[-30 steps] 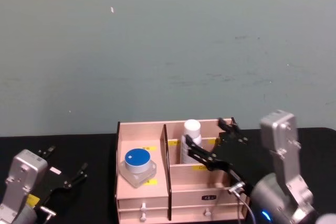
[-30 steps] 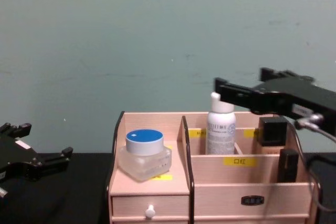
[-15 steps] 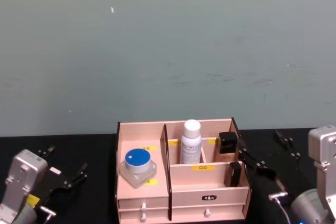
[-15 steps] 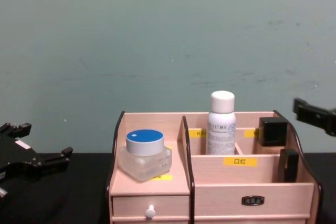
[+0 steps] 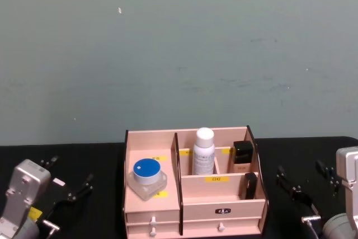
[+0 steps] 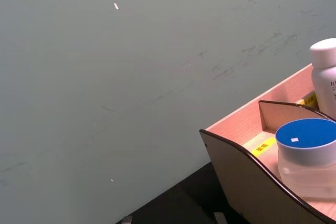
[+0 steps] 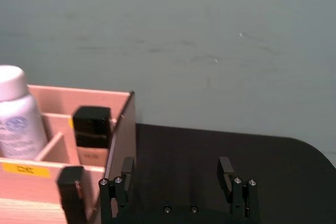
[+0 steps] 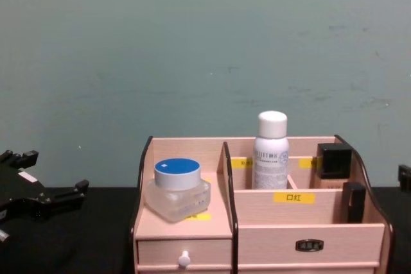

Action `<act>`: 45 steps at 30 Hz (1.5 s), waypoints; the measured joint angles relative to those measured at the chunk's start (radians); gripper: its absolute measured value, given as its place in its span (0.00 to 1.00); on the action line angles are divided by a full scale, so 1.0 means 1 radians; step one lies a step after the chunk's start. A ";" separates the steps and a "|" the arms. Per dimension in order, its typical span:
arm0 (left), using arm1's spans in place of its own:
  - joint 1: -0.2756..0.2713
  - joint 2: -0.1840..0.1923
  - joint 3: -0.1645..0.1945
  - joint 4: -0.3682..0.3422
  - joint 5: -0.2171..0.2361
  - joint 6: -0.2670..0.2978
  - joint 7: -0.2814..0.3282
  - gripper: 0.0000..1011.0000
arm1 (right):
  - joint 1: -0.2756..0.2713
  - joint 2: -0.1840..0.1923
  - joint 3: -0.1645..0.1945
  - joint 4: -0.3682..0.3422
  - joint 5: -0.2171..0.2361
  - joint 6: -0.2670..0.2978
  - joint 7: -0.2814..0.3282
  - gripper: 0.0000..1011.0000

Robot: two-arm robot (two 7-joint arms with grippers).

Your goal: Pick up the facial cleanser and watermelon frost from the table and place them into the tiered storage box.

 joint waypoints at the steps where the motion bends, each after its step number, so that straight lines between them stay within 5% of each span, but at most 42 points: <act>1: 0.000 0.000 0.000 0.000 0.000 0.000 0.000 0.99 | 0.002 -0.004 0.004 0.009 -0.006 0.004 -0.005 0.99; 15: 0.000 0.000 0.000 0.000 0.000 0.000 0.000 0.99 | 0.018 -0.035 0.028 0.051 -0.035 0.024 -0.009 0.99; 45: 0.000 0.000 0.000 0.000 0.000 0.000 0.000 0.99 | 0.016 -0.030 0.022 0.047 -0.032 0.019 -0.008 0.99</act>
